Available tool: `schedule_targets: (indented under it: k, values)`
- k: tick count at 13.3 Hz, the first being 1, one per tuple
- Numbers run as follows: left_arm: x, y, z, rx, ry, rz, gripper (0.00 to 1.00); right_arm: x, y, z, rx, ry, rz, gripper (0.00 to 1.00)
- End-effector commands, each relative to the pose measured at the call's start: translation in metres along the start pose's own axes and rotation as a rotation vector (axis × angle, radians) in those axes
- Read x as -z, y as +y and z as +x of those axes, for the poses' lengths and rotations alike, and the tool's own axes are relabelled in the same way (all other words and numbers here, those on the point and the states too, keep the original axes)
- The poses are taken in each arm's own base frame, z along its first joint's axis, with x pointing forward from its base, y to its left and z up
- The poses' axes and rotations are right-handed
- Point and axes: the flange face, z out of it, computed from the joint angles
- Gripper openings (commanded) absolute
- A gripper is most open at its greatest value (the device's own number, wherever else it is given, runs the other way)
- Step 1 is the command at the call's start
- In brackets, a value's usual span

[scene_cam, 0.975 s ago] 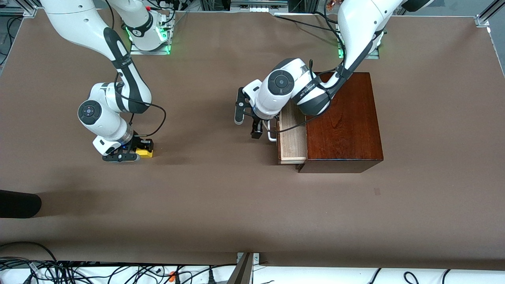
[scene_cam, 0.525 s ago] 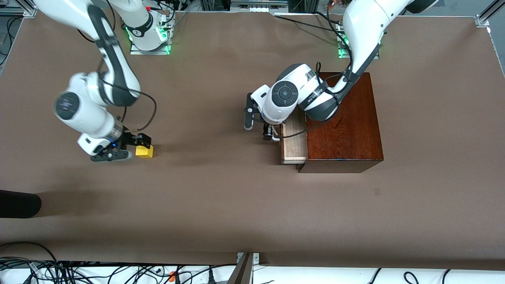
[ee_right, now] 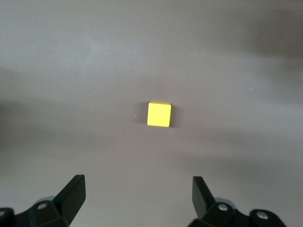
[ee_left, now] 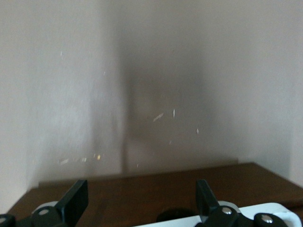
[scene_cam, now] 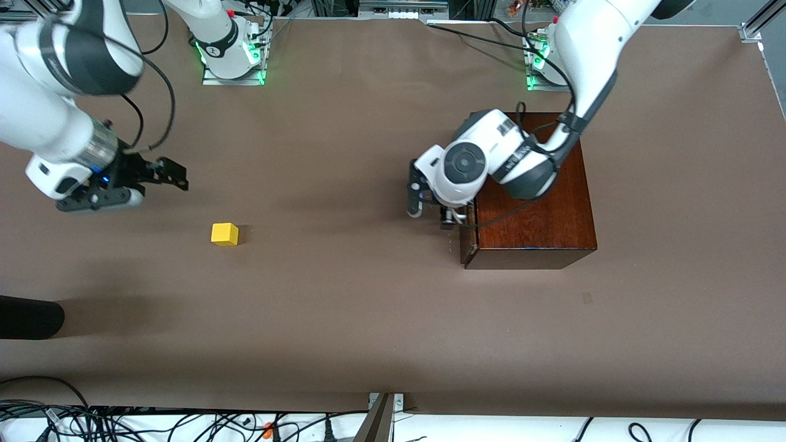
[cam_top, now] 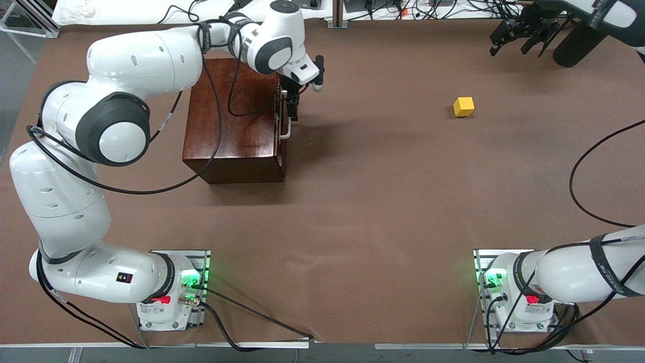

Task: Open drawer, take yellow block, close drawer
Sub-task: 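Push the drawer fully shut with the left gripper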

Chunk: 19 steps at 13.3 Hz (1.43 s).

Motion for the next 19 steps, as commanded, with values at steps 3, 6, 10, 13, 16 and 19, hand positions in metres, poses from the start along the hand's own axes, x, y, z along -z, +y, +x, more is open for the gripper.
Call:
schedule_targets:
  k: [3,6,10,13,16,19]
  values:
    - [0.013,0.001,-0.004,-0.018,-0.026,0.02,1.0,0.082,0.004,-0.016,0.026,-0.051,-0.034,1.0]
    - [0.073,0.021,0.015,0.123,0.081,0.042,1.0,0.097,0.009,-0.019,0.014,-0.064,-0.041,1.0]
    - [0.164,0.035,-0.043,0.465,0.129,0.013,1.0,0.104,0.011,-0.016,0.012,-0.059,-0.08,1.0]
    - [0.204,0.032,-0.111,0.61,0.051,-0.012,1.0,0.116,0.022,-0.016,-0.016,-0.033,-0.074,1.0]
    - [0.245,0.021,-0.199,0.882,0.059,0.051,1.0,0.115,0.023,-0.014,-0.024,-0.024,-0.065,1.0]
    - [0.263,0.044,-0.259,1.106,0.042,0.101,1.0,0.117,0.014,-0.013,-0.002,-0.024,-0.072,1.0]
